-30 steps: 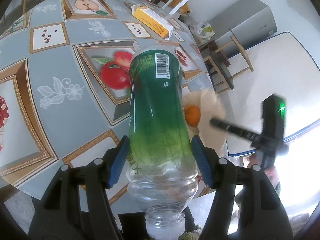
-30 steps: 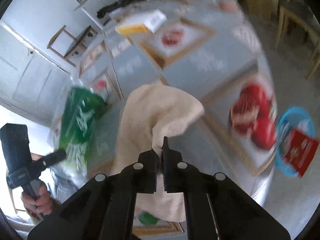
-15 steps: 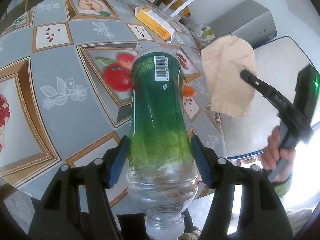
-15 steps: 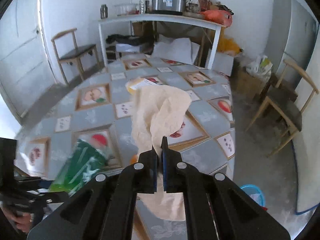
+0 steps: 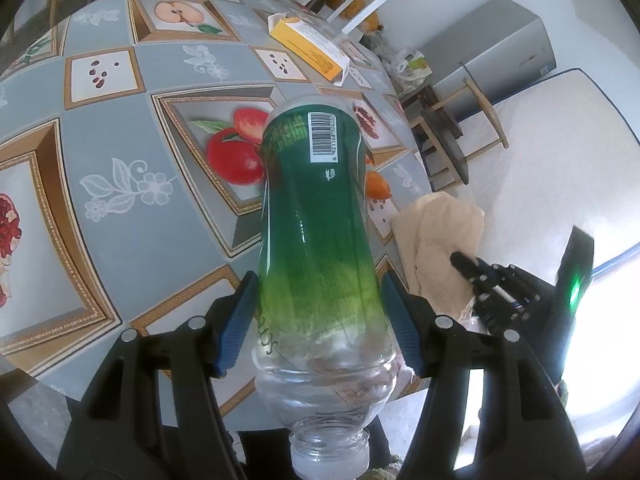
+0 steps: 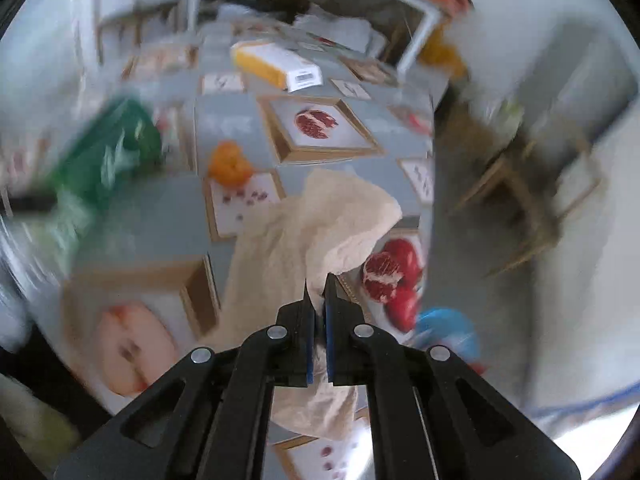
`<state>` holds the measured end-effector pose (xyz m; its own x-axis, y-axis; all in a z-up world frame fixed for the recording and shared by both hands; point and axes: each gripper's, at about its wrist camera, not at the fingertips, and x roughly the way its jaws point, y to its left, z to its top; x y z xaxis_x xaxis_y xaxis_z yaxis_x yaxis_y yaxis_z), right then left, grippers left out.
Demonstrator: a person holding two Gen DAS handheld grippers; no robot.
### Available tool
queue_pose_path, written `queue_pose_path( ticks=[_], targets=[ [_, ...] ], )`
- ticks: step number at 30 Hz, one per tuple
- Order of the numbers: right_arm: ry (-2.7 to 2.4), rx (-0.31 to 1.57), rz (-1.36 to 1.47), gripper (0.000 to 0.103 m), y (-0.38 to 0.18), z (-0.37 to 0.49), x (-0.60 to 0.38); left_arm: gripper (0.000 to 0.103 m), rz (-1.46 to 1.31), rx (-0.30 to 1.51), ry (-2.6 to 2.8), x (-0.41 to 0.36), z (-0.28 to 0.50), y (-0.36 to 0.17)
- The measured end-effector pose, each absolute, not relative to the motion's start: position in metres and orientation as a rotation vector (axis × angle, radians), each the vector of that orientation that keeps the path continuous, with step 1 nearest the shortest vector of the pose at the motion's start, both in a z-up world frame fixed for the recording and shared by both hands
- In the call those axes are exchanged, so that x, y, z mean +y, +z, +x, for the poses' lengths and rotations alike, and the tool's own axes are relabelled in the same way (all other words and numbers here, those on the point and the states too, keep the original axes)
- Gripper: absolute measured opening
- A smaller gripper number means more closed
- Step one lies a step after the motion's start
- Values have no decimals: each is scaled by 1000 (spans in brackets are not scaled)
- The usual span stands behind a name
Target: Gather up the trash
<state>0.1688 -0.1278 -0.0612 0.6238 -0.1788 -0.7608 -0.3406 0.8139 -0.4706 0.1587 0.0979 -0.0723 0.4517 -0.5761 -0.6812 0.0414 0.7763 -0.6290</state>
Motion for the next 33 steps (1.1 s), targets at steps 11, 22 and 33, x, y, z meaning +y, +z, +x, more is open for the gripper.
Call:
queue_pose_path(
  ticks=[11, 22, 33],
  targets=[
    [310, 1055, -355, 44, -75, 187, -135, 60, -588, 1043, -399, 96, 160, -71],
    [376, 1077, -291, 69, -87, 186, -142, 60, -593, 1041, -394, 100, 163, -72],
    [288, 1060, -191, 42, -86, 194, -165, 71, -608, 1063, -379, 113, 184, -69]
  ],
)
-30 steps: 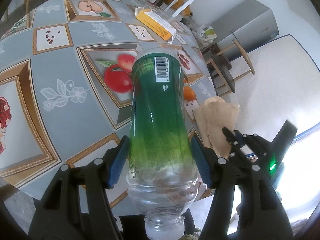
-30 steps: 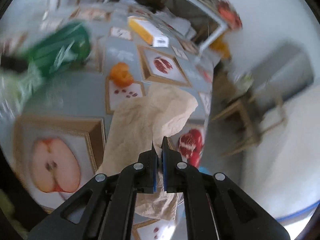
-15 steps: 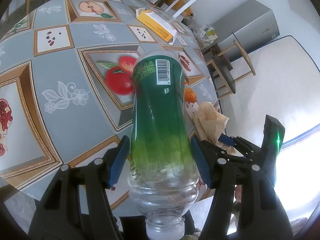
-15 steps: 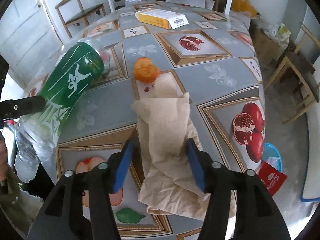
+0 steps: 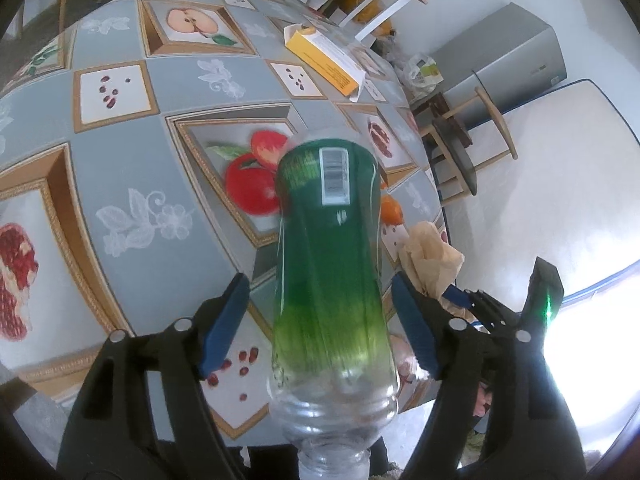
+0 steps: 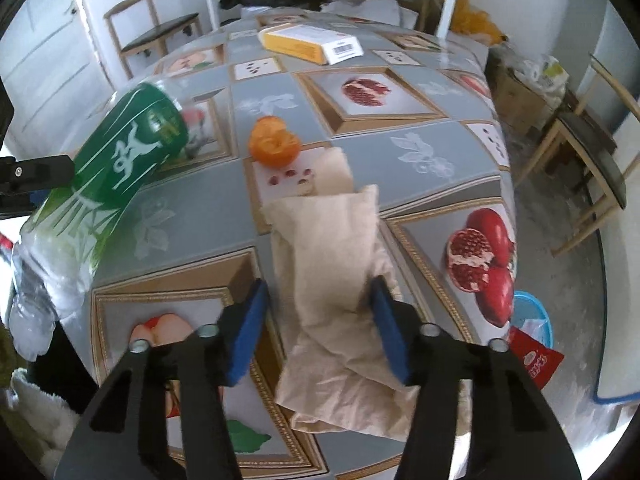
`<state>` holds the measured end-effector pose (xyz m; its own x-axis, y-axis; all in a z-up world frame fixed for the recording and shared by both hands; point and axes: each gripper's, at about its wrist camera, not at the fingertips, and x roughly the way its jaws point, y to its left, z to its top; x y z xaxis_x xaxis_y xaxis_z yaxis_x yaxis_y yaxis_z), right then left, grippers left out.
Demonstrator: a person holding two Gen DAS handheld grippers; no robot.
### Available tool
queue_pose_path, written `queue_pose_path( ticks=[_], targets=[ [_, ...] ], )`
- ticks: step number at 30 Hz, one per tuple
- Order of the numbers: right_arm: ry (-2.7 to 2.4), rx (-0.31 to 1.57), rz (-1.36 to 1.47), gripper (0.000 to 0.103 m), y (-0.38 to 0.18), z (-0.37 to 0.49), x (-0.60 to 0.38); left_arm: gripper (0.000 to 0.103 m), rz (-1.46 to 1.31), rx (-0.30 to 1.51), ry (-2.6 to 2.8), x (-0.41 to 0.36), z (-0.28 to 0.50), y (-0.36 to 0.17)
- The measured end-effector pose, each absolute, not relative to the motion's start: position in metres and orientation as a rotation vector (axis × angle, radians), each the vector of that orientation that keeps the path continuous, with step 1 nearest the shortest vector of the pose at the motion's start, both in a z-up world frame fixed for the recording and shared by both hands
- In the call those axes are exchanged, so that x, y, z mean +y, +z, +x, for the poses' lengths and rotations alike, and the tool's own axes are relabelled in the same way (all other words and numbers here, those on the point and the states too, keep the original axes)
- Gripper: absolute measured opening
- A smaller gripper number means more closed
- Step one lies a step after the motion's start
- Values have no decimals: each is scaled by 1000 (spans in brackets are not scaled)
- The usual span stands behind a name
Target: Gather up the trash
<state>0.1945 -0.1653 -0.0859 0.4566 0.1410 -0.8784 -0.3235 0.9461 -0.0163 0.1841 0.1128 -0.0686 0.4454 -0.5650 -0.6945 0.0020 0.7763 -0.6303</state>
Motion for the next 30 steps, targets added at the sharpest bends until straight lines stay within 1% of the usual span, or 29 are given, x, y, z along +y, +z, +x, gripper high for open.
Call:
queue_pose_path(
  ticks=[3, 6, 11, 14, 20, 22, 25, 26, 28, 30],
  targets=[
    [270, 1057, -178, 36, -86, 198, -168, 72, -604, 1094, -400, 110, 195, -70],
    [263, 1050, -179, 35, -87, 197, -169, 75, -564, 1123, -432, 101, 209, -71],
    [262, 1043, -163, 33, -87, 197, -171, 75, -508, 1223, -455, 89, 230, -80],
    [264, 1039, -161, 33, -87, 196, -172, 75, -540, 1273, -477, 89, 242, -84],
    [265, 1037, -161, 33, -87, 195, -173, 75, -543, 1305, -472, 89, 263, -85],
    [265, 1036, -159, 33, -87, 195, -173, 72, -528, 1309, -469, 87, 266, -84],
    [265, 1034, -160, 33, -87, 195, -173, 64, -522, 1313, -474, 86, 266, -85],
    [264, 1033, -162, 33, -86, 195, -173, 64, -521, 1310, -467, 85, 265, -85],
    [258, 1029, -162, 29, -86, 196, -173, 64, -517, 1295, -463, 84, 266, -83],
    [254, 1031, -159, 21, -85, 197, -173, 64, -504, 1255, -451, 86, 262, -75]
  ],
)
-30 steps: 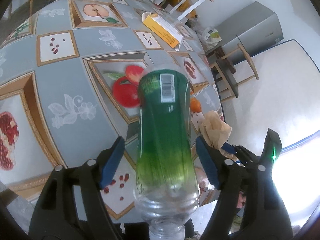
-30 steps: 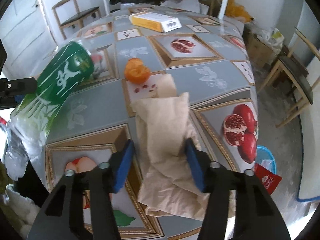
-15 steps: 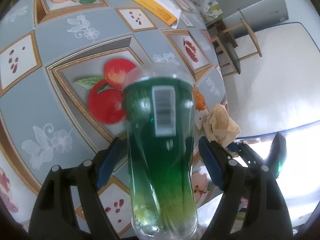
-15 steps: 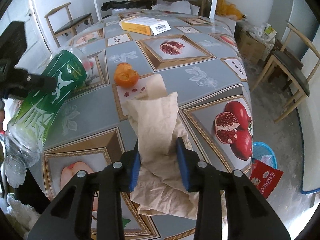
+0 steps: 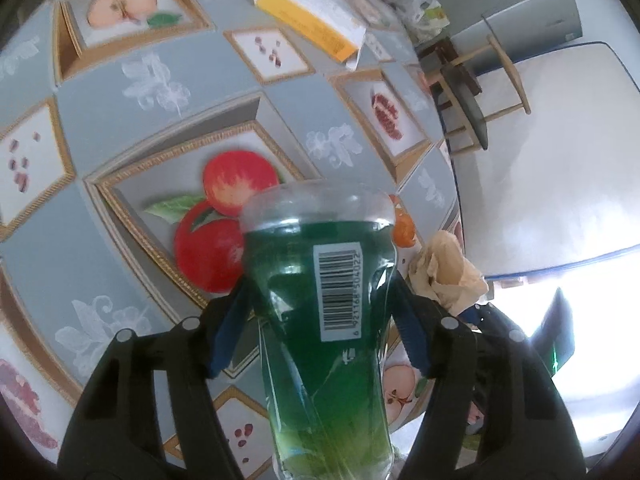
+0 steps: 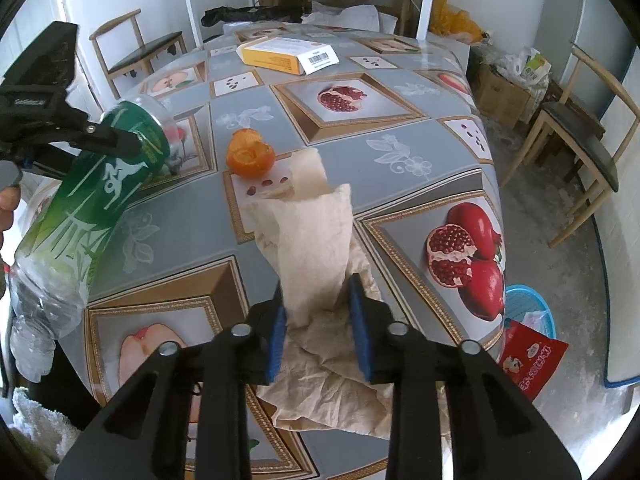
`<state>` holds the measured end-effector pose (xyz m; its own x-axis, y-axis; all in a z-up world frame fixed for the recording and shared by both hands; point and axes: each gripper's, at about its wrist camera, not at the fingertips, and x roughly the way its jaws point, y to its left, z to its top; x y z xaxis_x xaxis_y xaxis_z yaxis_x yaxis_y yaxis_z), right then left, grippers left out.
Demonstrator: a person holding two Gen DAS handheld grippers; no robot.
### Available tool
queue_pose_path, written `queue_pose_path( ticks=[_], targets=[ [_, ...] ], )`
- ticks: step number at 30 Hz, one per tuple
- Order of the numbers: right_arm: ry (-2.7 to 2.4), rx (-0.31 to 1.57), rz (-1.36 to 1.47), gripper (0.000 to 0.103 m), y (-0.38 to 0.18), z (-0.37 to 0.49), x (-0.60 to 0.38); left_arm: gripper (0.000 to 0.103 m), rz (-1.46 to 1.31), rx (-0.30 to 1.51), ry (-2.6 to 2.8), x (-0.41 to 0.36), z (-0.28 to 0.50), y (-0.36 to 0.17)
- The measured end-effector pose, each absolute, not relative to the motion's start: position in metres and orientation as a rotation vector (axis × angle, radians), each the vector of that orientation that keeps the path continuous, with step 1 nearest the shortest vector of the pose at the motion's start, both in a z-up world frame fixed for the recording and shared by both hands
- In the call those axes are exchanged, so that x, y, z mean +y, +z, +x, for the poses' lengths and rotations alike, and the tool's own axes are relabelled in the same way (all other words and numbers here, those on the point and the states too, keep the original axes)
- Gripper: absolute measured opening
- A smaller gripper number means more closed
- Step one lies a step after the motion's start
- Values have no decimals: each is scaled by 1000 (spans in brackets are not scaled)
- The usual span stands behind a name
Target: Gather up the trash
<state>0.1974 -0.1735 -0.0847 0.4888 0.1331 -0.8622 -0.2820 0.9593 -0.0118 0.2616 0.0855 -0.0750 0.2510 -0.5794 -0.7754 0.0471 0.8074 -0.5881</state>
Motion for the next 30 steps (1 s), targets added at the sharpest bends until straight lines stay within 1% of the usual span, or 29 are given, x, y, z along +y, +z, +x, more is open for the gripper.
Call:
queue_pose_path(
  ticks=[3, 9, 16, 24, 30],
  targets=[
    [247, 1035, -152, 14, -84, 201, -174, 64, -488, 1134, -439, 89, 243, -51],
    [245, 1035, -104, 7, -84, 205, -175, 63, -440, 925, -404, 94, 193, -8],
    [276, 1004, 13, 6, -65, 204, -185, 63, -435, 778, -362, 100, 141, 20],
    [312, 904, 109, 6, -28, 184, -198, 63, -406, 692, -364, 87, 108, 44],
    [338, 879, 217, 6, -17, 170, -214, 63, -404, 642, -382, 80, 94, 62]
  ],
)
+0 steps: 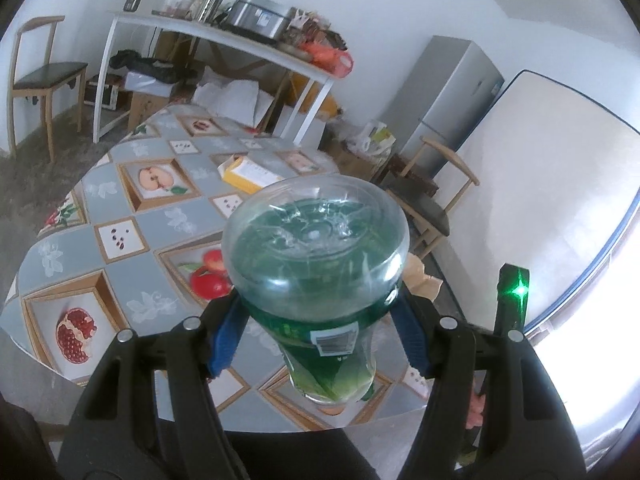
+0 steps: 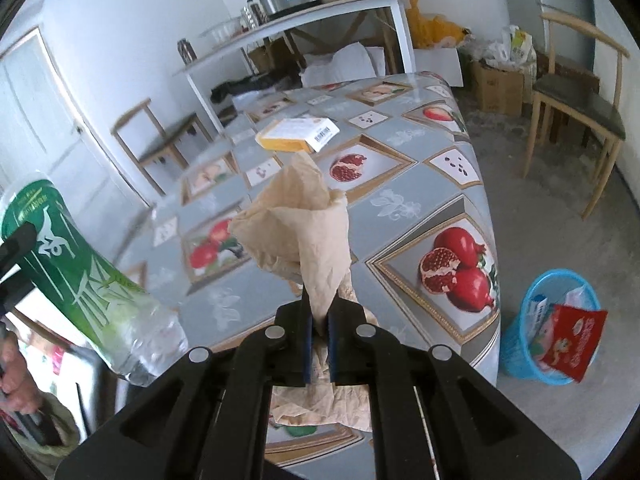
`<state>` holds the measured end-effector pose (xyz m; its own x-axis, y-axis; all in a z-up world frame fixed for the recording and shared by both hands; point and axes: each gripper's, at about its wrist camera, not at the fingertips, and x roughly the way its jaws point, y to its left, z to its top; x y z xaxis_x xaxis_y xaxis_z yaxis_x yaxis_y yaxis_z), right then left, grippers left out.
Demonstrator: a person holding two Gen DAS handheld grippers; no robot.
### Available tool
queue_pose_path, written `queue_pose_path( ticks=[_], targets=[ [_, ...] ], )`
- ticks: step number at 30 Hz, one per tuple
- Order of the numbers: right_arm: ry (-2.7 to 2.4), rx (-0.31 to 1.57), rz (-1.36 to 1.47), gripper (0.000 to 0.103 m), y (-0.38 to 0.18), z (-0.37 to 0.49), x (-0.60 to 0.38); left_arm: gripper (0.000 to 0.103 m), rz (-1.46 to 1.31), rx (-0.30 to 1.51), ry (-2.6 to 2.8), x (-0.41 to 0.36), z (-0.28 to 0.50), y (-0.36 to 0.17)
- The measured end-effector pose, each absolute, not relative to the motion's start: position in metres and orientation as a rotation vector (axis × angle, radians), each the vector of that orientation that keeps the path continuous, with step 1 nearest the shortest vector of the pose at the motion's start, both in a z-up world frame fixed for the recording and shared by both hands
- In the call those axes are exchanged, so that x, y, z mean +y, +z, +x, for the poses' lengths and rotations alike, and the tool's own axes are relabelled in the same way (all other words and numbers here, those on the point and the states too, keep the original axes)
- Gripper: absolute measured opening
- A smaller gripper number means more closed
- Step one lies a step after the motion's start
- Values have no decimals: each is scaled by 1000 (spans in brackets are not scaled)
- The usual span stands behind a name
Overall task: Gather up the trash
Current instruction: 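Carry the green bottle and brown paper with both grippers to the blue wastebasket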
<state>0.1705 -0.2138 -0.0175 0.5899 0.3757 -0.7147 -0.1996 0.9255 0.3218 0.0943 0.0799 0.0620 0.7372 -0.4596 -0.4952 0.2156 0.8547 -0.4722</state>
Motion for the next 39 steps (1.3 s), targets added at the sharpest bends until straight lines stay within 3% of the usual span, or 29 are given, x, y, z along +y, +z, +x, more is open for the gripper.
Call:
queue_pose_path(
  ticks=[10, 20, 28, 39],
  targets=[
    [266, 747, 358, 6, 16, 134, -279, 63, -370, 607, -491, 40, 102, 97],
    [-88, 616, 466, 6, 30, 56, -421, 63, -312, 653, -704, -72, 154, 119],
    [-198, 692, 667, 6, -41, 47, -503, 63, -232, 815, -753, -199, 217, 81],
    [-134, 863, 1031, 6, -187, 135, -576, 63, 15, 1112, -685, -372, 300, -48]
  ],
)
